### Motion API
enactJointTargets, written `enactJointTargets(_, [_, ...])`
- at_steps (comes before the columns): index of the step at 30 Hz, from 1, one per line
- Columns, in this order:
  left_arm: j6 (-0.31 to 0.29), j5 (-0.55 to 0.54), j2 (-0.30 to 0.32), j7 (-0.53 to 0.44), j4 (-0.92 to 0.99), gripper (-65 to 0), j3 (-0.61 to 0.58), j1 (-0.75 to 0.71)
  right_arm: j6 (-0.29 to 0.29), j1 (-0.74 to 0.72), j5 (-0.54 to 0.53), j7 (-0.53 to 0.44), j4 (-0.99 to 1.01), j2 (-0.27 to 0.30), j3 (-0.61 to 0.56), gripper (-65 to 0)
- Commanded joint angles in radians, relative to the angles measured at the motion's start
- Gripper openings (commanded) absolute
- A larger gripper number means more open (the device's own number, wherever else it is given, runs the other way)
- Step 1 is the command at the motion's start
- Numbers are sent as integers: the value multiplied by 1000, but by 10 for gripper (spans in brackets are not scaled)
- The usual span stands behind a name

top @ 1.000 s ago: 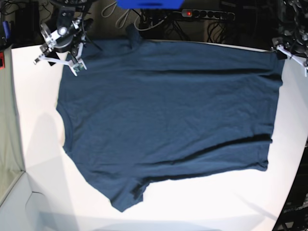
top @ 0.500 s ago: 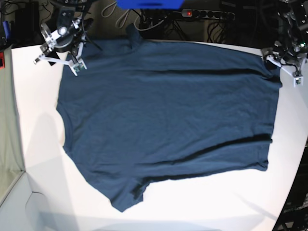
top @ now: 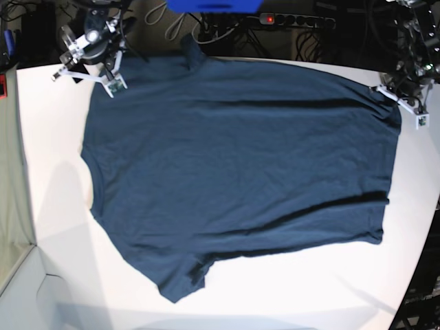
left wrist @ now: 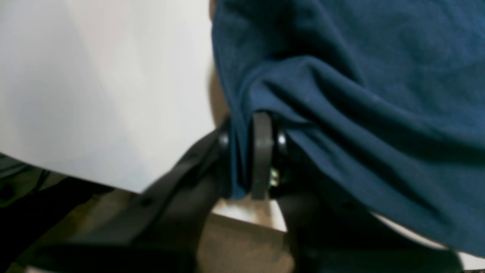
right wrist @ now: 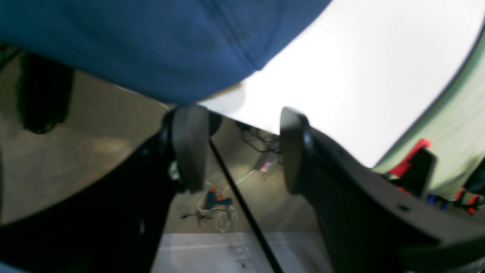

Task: Layout the t-shirt on the table in an organized manner, then fold the t-shirt properly
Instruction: 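Lift the shoulder edges with both grippers and shake the shirt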

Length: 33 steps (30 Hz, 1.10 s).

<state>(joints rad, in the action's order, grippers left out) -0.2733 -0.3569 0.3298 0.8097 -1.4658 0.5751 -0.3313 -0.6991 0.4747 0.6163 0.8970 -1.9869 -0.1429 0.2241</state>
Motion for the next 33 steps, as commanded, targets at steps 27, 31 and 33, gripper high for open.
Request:
enactJointTargets(27, [12,46,1,79,6,-650,0,-13,1,2,0,-3,-18,-14,-71,-338])
enactJointTargets(31, [12,46,1,81,6,-650,3,-13,1,-6,-5,-3,5,-14,-70,-338])
enactJointTargets(33, [12,46,1,81,6,-650,3,-15,1,-18,-42,3,5,-14,-68,-339])
